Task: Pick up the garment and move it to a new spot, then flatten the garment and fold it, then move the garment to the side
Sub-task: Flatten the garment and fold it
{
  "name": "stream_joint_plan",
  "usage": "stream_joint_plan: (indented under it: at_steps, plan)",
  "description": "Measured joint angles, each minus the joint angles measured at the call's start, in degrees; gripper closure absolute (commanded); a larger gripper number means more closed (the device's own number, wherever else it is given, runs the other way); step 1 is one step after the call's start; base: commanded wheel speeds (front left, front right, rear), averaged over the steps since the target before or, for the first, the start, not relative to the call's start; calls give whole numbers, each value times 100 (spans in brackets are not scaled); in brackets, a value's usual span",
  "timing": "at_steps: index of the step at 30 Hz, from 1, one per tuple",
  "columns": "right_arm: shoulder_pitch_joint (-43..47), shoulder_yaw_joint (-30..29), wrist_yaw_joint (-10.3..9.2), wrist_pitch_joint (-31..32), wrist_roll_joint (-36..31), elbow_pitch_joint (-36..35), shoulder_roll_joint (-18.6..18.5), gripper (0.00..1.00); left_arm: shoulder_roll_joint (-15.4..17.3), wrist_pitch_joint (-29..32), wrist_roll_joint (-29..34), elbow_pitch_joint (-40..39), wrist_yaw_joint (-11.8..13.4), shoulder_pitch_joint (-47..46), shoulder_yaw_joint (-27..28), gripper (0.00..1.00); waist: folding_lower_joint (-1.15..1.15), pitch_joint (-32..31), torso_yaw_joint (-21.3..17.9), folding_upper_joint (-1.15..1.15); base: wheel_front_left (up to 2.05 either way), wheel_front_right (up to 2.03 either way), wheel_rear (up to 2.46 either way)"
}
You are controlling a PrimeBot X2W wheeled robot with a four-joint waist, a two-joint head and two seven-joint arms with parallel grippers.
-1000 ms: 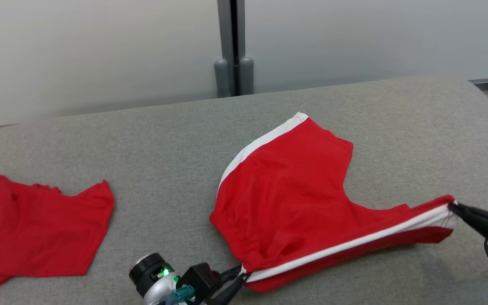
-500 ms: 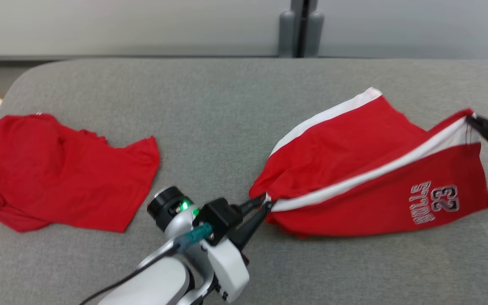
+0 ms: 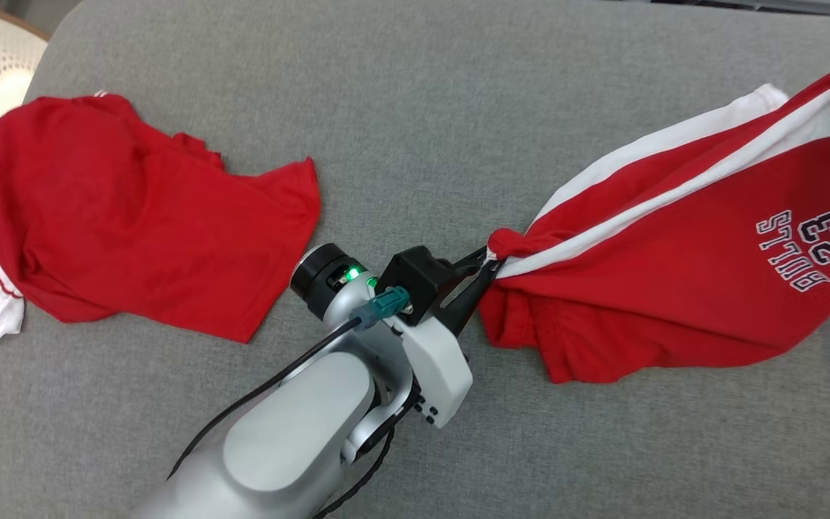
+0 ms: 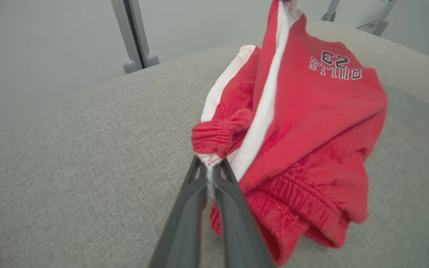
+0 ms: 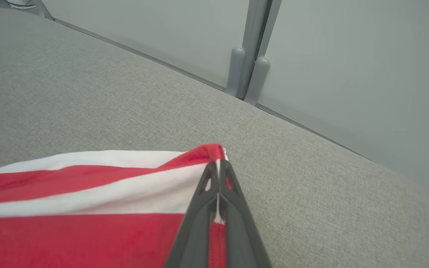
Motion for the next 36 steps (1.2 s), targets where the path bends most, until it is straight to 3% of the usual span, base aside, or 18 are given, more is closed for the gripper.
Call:
stream_joint_plan:
  at_steps: [11, 12, 13, 15, 16, 17, 18, 19, 20, 23, 24, 25, 26, 36]
  plan:
    - [-386, 233, 0, 23, -108, 488, 213, 100, -378, -408, -87, 847, -119, -452, -7, 100, 0, 451, 167, 0, 0, 0, 0]
    - [-406, 247, 0, 13, -107, 520, 223, 100, -396, -448, -92, 901, -118, -478, -4, 96, 0, 466, 170, 0, 0, 0, 0]
    - [-428, 265, 0, -12, -107, 558, 233, 100, -407, -480, -98, 949, -119, -514, -5, 85, 0, 482, 173, 0, 0, 0, 0]
    - [-452, 282, 0, -30, -105, 589, 243, 100, -419, -512, -110, 992, -119, -543, -4, 90, 0, 498, 177, 0, 0, 0, 0]
    - [-478, 301, 0, -46, -105, 615, 247, 100, -436, -530, -134, 1040, -121, -563, -11, 86, 0, 514, 181, 0, 0, 0, 0]
    - [-503, 309, 0, -79, -100, 646, 255, 100, -454, -560, -140, 1087, -124, -576, -23, 76, 0, 528, 186, 0, 0, 0, 0]
    - [-530, 308, 0, -118, -98, 678, 264, 100, -469, -577, -141, 1122, -124, -597, -35, 59, 0, 541, 192, 0, 0, 0, 0]
    - [-563, 309, 1, -168, -100, 720, 275, 100, -479, -603, -152, 1151, -125, -626, -41, 25, 0, 554, 197, 0, 0, 0, 0]
    - [-594, 313, 1, -192, -100, 765, 280, 100, -487, -623, -167, 1174, -124, -656, -45, 0, 0, 566, 204, 0, 0, 0, 0]
    - [-651, 353, 0, -315, -110, 851, 303, 100, -506, -673, -192, 1249, -116, -688, -64, 0, 0, 592, 230, 0, 0, 0, 0]
    - [-665, 358, 0, -357, -119, 912, 325, 91, -508, -681, -218, 1272, -111, -703, -66, 0, 0, 598, 237, 0, 0, 0, 0]
    - [-674, 370, 1, -416, -140, 959, 348, 25, -511, -705, -240, 1289, -93, -730, -69, 0, 0, 600, 242, 0, 0, 0, 0]
    - [-677, 368, 0, -444, -140, 1013, 376, 0, -514, -733, -241, 1300, -79, -758, -71, 0, 0, 598, 244, 0, 0, 0, 0]
    - [-514, 268, 0, -1402, -243, 1602, 815, 0, -499, -1047, -434, 1401, 140, -700, 96, 0, 0, 358, 120, 0, 0, 0, 0]
